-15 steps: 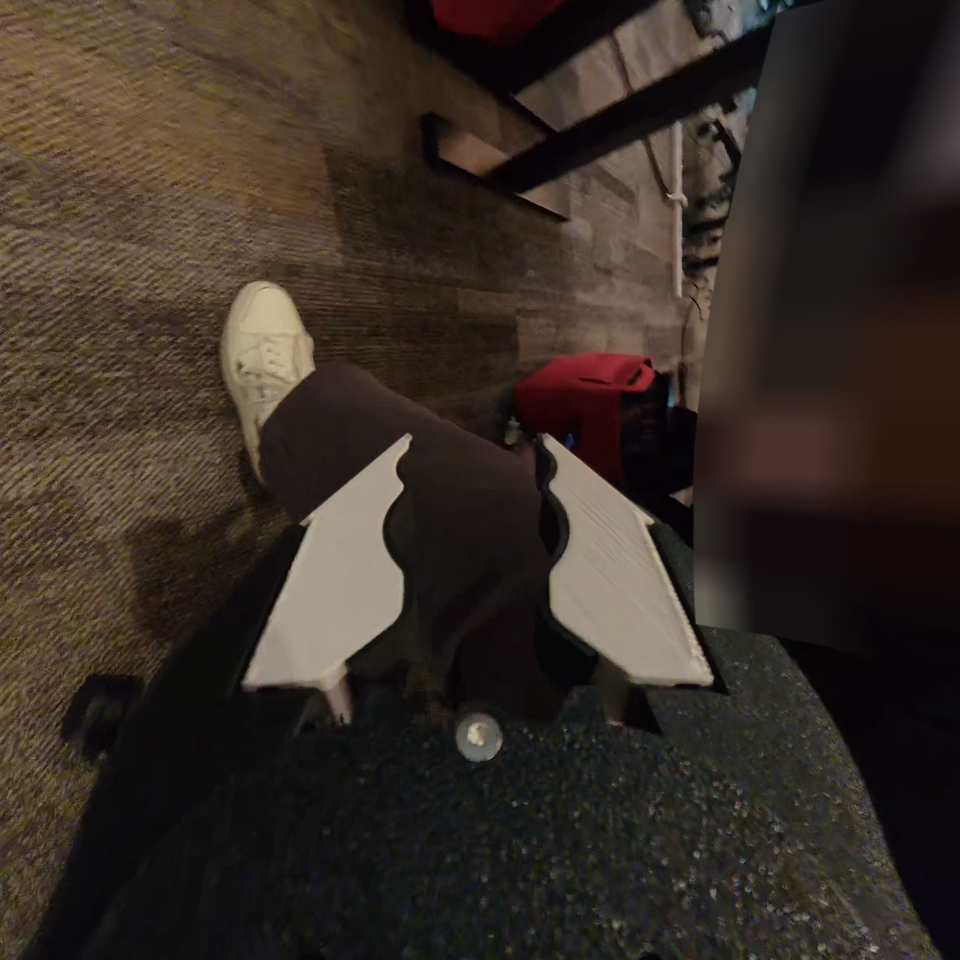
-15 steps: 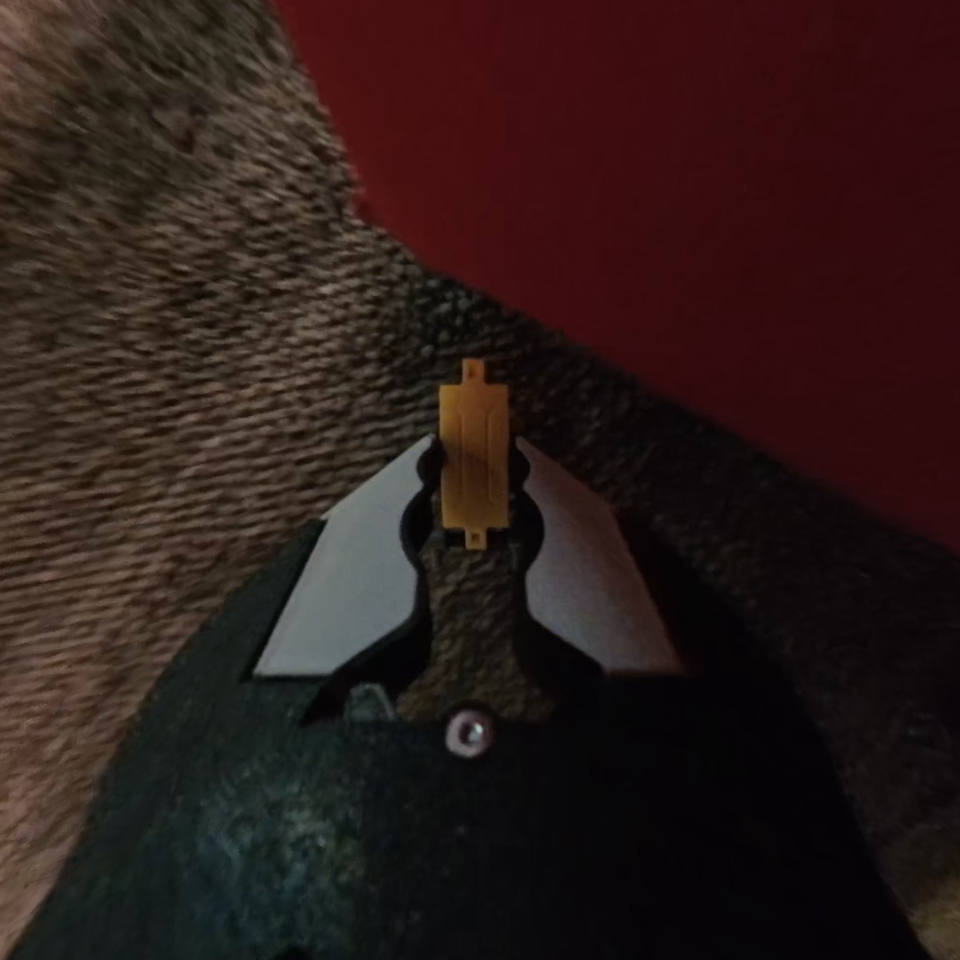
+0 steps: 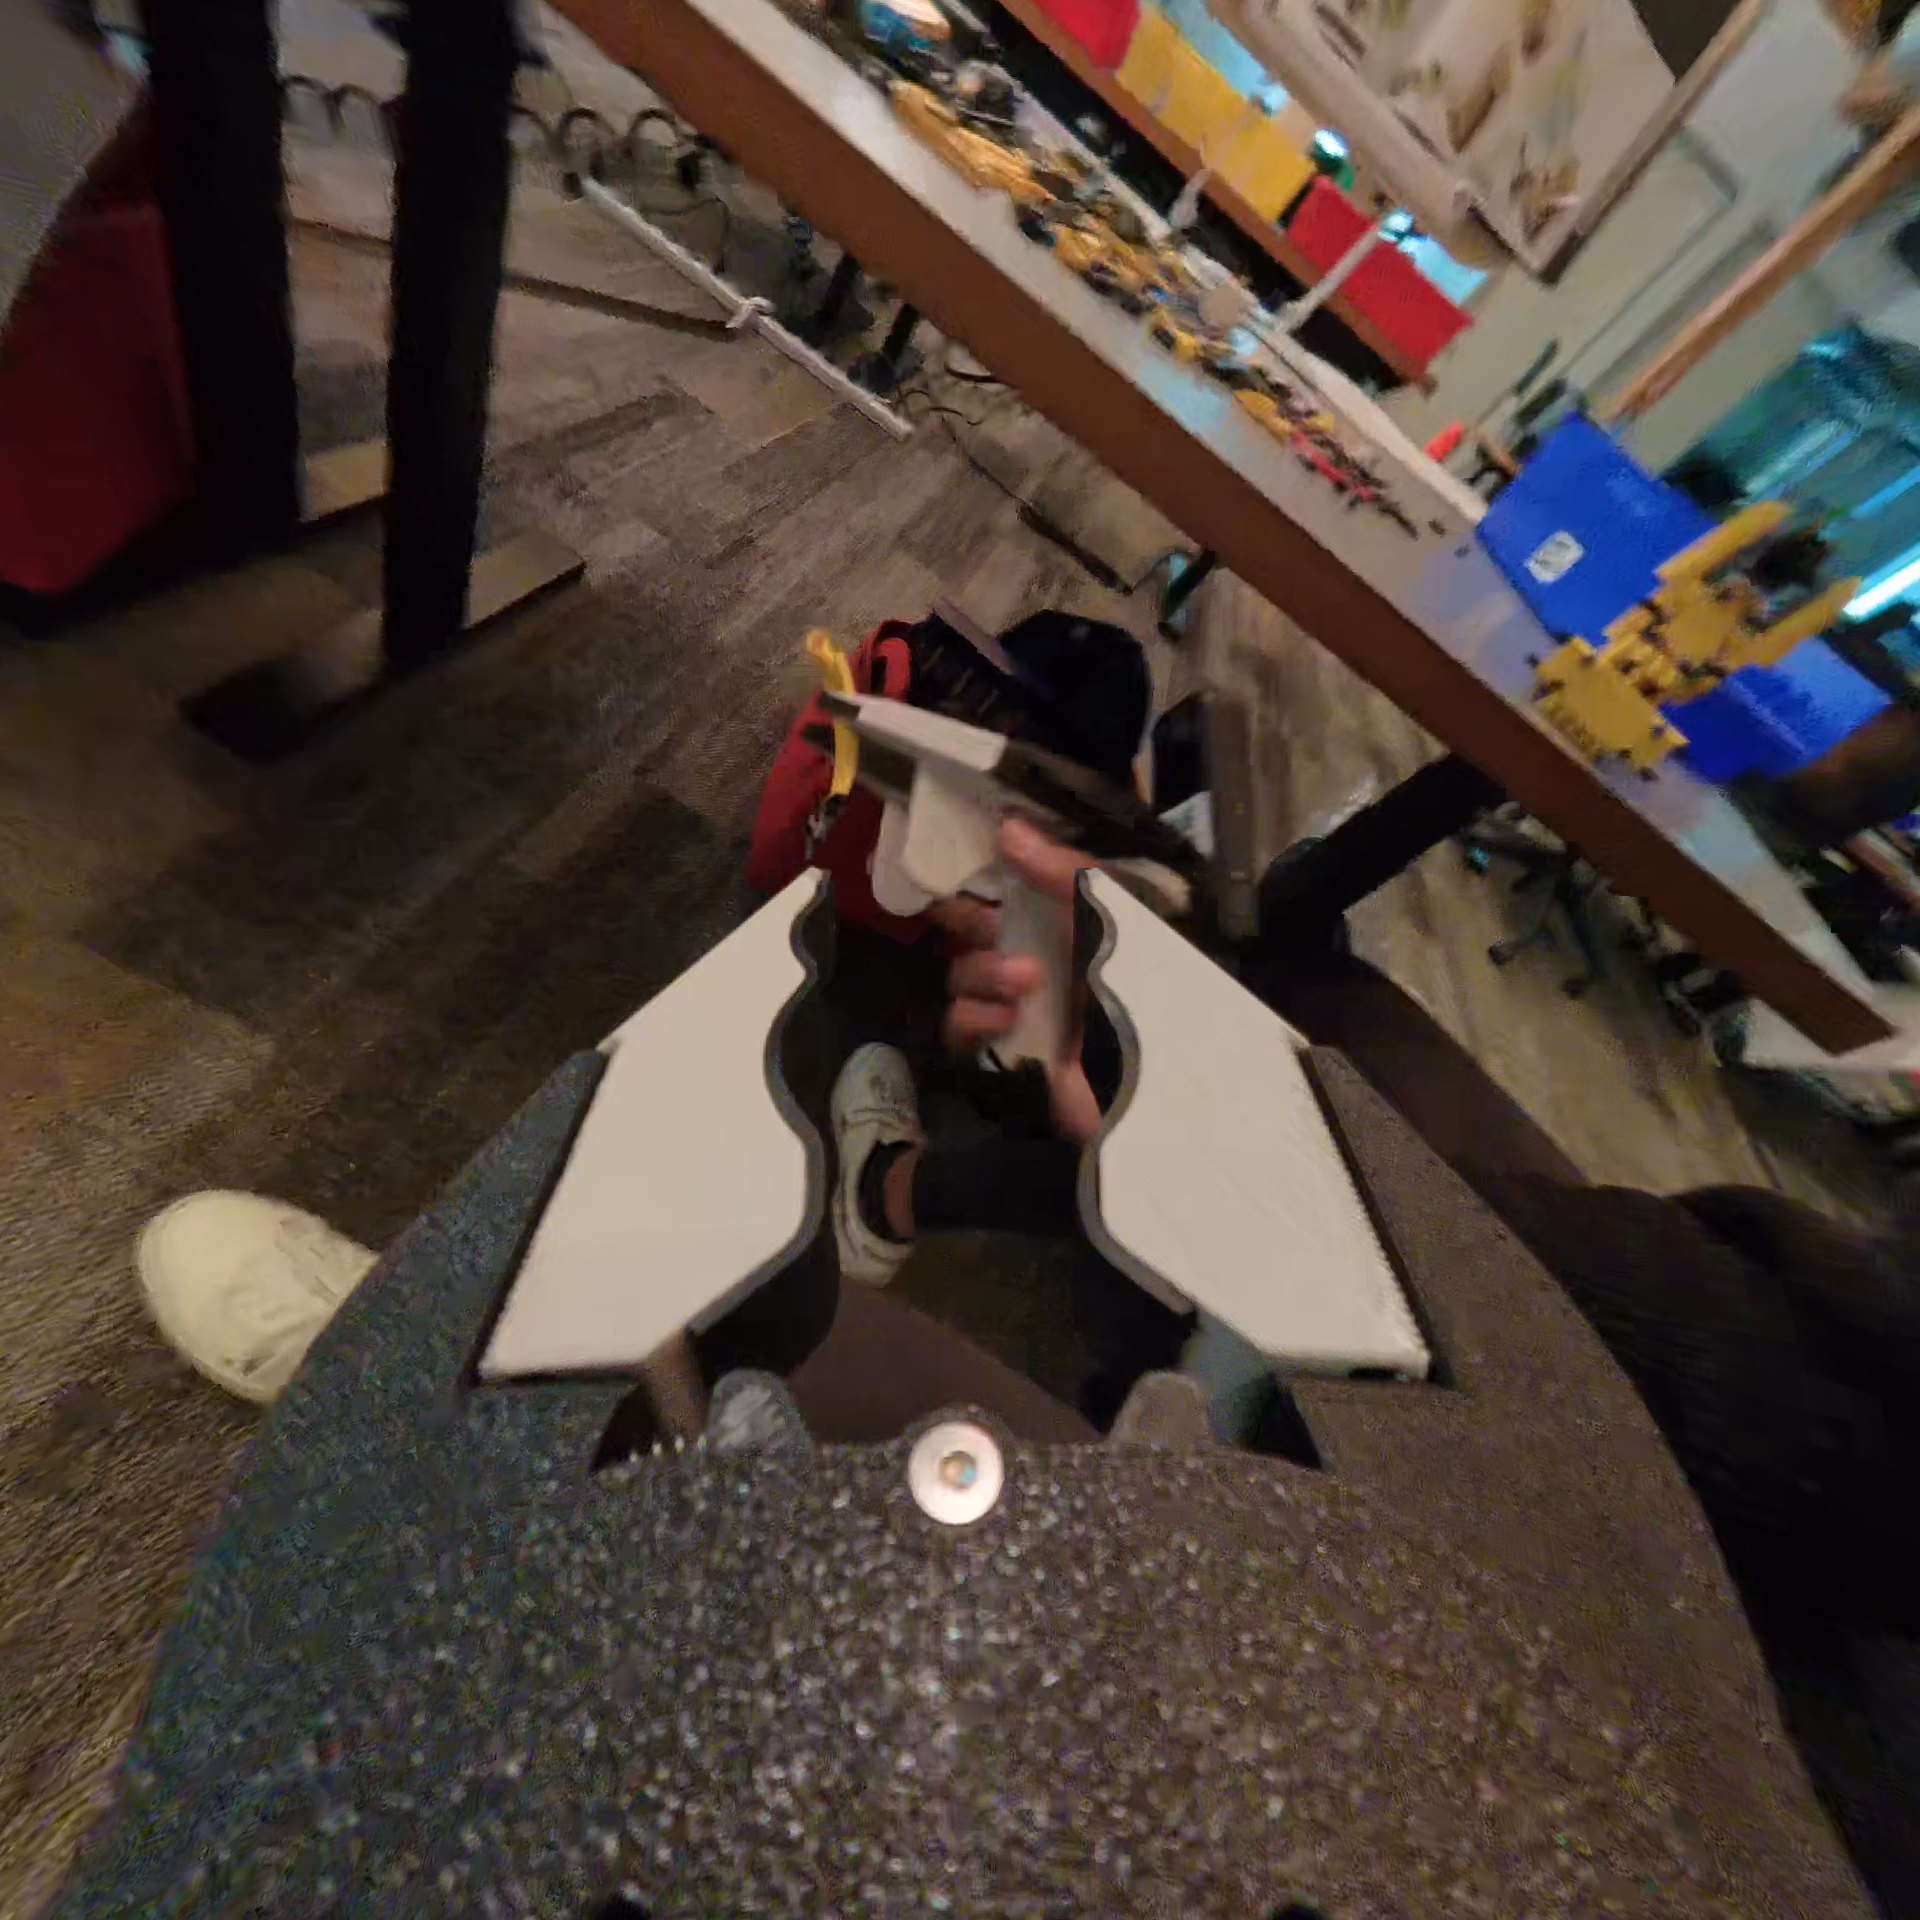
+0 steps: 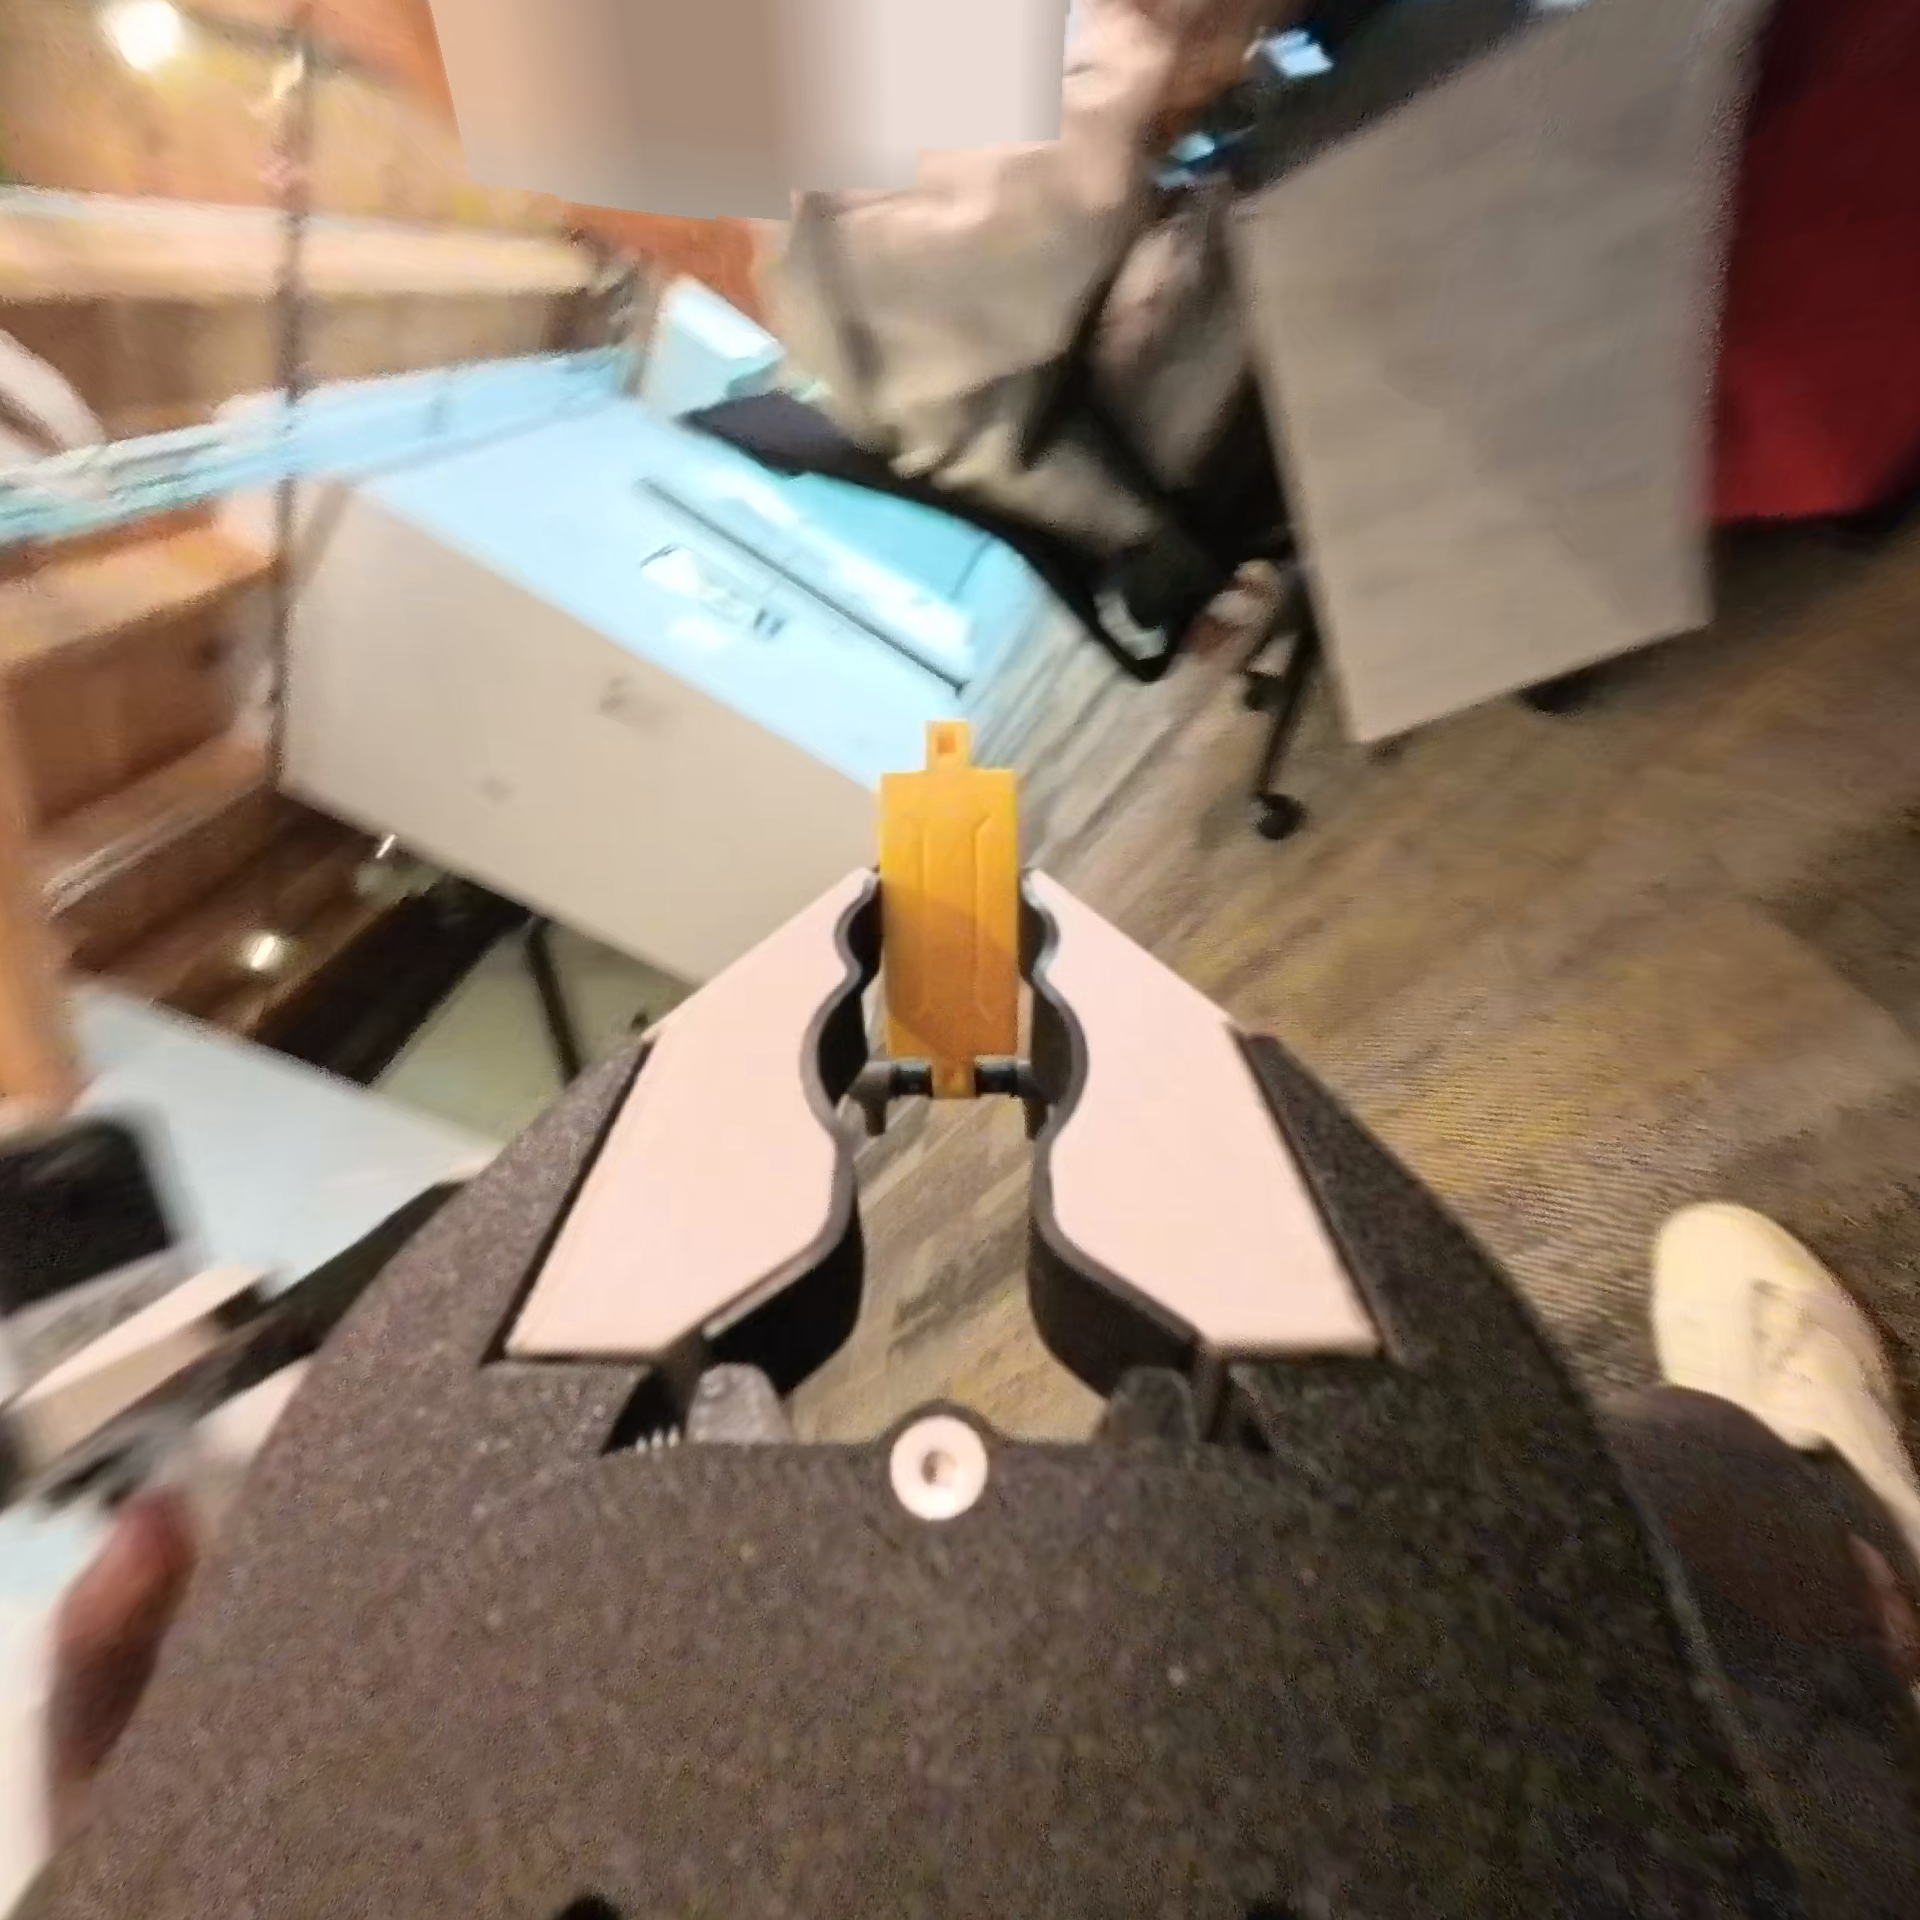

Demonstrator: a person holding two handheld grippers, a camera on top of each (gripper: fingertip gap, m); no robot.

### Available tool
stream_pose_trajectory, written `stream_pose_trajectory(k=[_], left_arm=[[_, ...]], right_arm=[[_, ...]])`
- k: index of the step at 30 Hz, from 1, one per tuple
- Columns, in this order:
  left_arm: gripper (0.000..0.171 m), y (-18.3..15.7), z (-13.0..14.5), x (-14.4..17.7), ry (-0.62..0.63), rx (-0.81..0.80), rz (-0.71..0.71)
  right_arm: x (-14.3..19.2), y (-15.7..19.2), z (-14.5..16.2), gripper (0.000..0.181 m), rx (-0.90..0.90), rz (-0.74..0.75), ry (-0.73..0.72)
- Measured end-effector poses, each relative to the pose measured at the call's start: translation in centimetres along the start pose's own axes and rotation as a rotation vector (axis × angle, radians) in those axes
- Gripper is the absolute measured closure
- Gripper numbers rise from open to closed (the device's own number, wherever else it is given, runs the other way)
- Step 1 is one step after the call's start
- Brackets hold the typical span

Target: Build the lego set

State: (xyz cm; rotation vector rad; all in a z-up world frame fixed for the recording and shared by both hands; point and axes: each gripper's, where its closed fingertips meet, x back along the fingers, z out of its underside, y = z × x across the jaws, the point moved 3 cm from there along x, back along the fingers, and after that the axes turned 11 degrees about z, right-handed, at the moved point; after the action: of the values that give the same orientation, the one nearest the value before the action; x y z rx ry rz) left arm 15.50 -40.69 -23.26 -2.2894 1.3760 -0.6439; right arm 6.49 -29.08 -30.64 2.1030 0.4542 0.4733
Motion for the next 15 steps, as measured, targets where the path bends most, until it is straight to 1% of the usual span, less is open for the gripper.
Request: stream_pose_trajectory(k=[1, 2, 3, 5, 7, 9, 12, 15], left_arm=[[0.126, -1.5, -0.1, -0.5, -0.011, 0.0, 0.059], [0.125, -3.6, -0.4, -0.8, -0.043, 0.0, 0.139], [0.125, -5.5, -0.7, -0.8, -0.081, -0.011, 0.204], [0.125, -8.8, -0.8, -0.7, -0.115, -0.062, 0.282], [0.125, -10.8, 0.5, -0.9, -0.07, -0.123, 0.293], [0.125, -11.7, 2.5, -1.1, -0.004, -0.146, 0.281], [0.125, -12.1, 5.0, -1.2, 0.058, -0.113, 0.278], [0.125, -11.0, 6.4, -1.8, 0.1, -0.044, 0.255]], right_arm=[[2.4, 3.8, 0.3, 0.156, 0.056, -0.064, 0.018], [4.9, 6.7, 0.4, 0.156, 0.12, -0.109, 0.03], [7.4, 8.7, 0.2, 0.156, 0.189, -0.127, 0.022], [12.3, 10.8, -1.3, 0.156, 0.305, -0.118, -0.049], [16.0, 11.3, -2.8, 0.156, 0.369, -0.095, -0.11], [18.3, 11.2, -3.6, 0.156, 0.407, -0.076, -0.135], [19.7, 9.6, -3.7, 0.156, 0.461, -0.047, -0.155], [20.2, 7.0, -3.0, 0.156, 0.487, -0.006, -0.124]])
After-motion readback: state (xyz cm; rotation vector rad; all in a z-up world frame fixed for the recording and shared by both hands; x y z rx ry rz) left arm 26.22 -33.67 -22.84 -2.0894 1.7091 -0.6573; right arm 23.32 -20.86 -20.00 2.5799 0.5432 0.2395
